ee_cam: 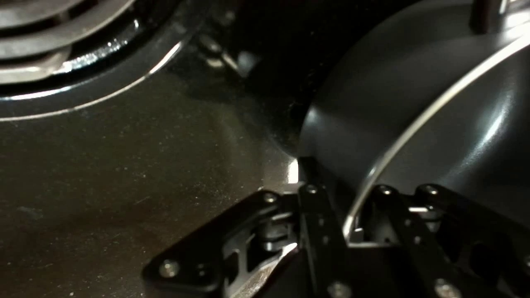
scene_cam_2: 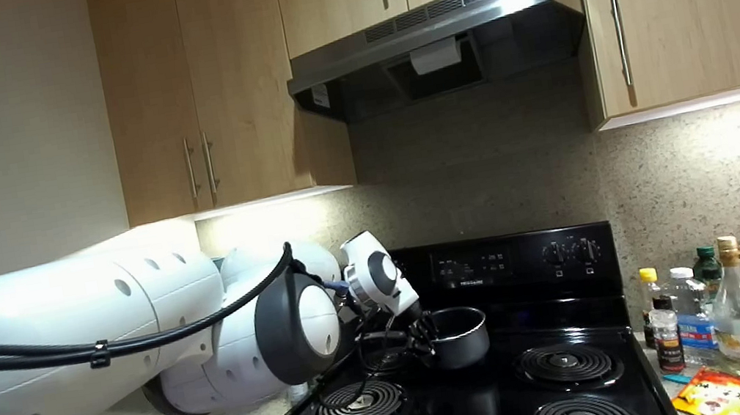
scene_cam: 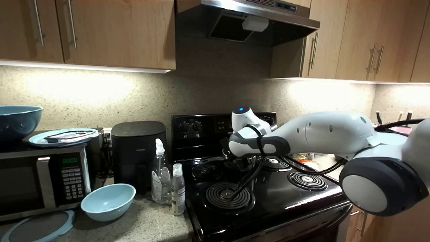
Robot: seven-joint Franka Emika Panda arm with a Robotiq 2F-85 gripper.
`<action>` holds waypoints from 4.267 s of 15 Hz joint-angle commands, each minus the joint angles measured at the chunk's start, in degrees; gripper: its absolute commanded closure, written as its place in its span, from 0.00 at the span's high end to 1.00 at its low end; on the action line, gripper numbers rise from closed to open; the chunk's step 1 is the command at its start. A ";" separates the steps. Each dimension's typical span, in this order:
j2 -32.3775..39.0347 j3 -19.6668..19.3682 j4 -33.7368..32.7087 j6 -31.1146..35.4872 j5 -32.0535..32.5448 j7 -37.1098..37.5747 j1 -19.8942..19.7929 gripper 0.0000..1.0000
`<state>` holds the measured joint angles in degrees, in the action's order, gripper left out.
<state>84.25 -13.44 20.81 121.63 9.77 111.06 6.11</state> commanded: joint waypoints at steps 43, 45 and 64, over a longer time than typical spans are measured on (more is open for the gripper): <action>0.19 0.36 0.33 9.01 -3.68 16.16 -9.81 0.02; 0.20 0.85 0.33 9.17 -3.92 16.16 -10.57 0.02; 1.45 13.53 2.53 22.63 -9.11 5.83 -18.44 0.02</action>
<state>85.69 -1.67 23.48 140.13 2.58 116.59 -9.90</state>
